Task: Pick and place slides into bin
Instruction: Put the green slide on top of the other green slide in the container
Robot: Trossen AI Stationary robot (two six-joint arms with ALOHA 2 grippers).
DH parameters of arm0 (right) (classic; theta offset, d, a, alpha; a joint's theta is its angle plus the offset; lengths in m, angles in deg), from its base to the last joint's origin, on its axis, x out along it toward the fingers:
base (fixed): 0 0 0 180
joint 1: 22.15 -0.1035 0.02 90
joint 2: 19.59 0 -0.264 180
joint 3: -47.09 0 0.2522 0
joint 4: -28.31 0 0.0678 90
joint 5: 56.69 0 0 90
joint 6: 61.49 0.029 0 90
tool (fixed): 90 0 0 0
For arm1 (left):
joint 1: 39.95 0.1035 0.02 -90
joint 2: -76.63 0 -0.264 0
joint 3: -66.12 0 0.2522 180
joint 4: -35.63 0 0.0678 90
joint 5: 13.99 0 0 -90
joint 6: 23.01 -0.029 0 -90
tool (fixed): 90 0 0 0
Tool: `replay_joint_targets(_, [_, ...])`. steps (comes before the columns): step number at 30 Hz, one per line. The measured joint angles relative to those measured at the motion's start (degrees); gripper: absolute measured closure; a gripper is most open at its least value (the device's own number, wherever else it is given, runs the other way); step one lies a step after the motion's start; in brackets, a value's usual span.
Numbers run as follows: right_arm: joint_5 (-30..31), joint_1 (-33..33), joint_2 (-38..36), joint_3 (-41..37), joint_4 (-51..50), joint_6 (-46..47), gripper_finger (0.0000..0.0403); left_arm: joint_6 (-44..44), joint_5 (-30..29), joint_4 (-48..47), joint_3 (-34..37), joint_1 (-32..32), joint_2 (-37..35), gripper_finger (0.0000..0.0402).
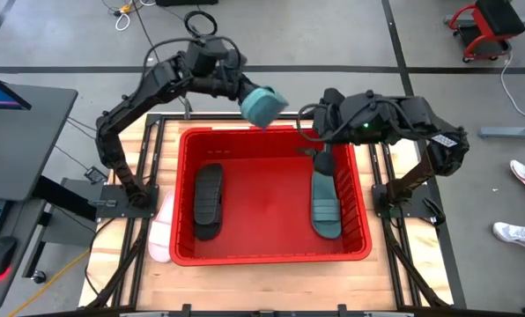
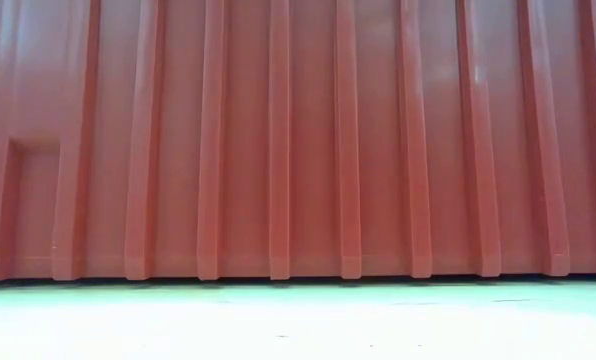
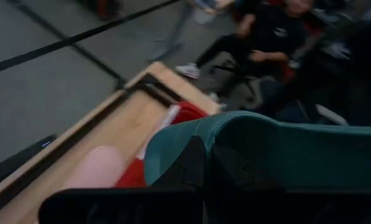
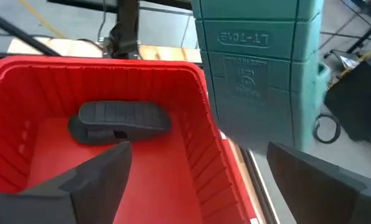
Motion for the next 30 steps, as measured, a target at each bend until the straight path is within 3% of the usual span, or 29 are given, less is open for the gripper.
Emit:
replay_joint_targets(8, [-1.6,-1.2,-0.8,0.0,2.9,-7.2,0.0022,-7.3,1.4,3.6,1.0,-6.4,0.1,0.0390])
replay_joint_targets(13, [-12.4,1.7,-0.1,0.0,5.9,-9.4,0.0024,-7.4,1.1,6.2,1.0,-9.7,1.1,0.0388])
replay_joint_targets(19, [-15.4,1.8,1.7,0.0,6.1,-15.4,0.0049,-8.0,1.2,7.5,1.1,-12.2,2.5,0.0390])
replay_joint_targets(24, [-18.4,1.8,1.7,0.0,5.1,-15.9,0.0092,-7.8,0.9,10.4,1.1,-12.5,2.8,0.0385])
replay_joint_targets(30, [-18.4,2.4,1.7,0.0,5.0,-16.3,0.0190,-7.6,1.1,11.6,1.1,-12.4,2.8,0.0389])
